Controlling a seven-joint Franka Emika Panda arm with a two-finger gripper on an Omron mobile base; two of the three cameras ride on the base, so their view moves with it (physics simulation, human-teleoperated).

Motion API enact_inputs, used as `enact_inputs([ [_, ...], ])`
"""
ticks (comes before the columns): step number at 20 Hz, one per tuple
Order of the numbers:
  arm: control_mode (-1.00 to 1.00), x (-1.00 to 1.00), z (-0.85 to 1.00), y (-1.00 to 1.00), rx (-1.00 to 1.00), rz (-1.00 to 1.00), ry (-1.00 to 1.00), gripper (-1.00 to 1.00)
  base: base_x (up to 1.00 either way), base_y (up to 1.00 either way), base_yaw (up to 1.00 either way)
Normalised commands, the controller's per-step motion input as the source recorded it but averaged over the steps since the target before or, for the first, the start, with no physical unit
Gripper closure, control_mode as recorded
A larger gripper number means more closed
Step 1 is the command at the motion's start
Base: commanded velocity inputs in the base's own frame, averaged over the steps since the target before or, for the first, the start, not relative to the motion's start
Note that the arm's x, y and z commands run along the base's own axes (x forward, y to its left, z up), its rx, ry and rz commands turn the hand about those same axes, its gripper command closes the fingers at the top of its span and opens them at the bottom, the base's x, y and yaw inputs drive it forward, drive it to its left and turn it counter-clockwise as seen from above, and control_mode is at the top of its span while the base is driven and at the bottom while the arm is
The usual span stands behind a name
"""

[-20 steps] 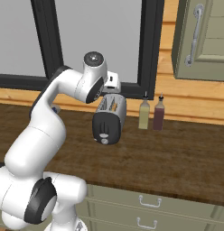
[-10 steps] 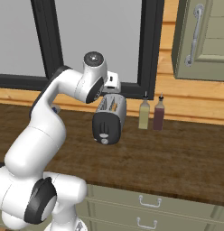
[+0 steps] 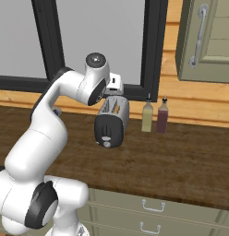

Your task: Start the toaster. Once the lever pops up, take the bread to the plate on the dining counter.

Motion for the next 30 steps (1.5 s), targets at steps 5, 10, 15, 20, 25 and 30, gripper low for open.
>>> enact_inputs([
  [5, -1.0, 0.0, 0.0, 0.0, 0.0, 0.0, 0.0, -1.0, 0.0, 0.0, 0.0],
  [10, -1.0, 0.0, 0.0, 0.0, 0.0, 0.0, 0.0, -1.0, 0.0, 0.0, 0.0],
  [15, -1.0, 0.0, 0.0, 0.0, 0.0, 0.0, 0.0, -1.0, 0.0, 0.0, 0.0],
  [20, -1.0, 0.0, 0.0, 0.0, 0.0, 0.0, 0.0, -1.0, 0.0, 0.0, 0.0],
  [25, -1.0, 0.0, 0.0, 0.0, 0.0, 0.0, 0.0, -1.0, 0.0, 0.0, 0.0],
  [30, -1.0, 0.0, 0.0, 0.0, 0.0, 0.0, 0.0, -1.0, 0.0, 0.0, 0.0],
])
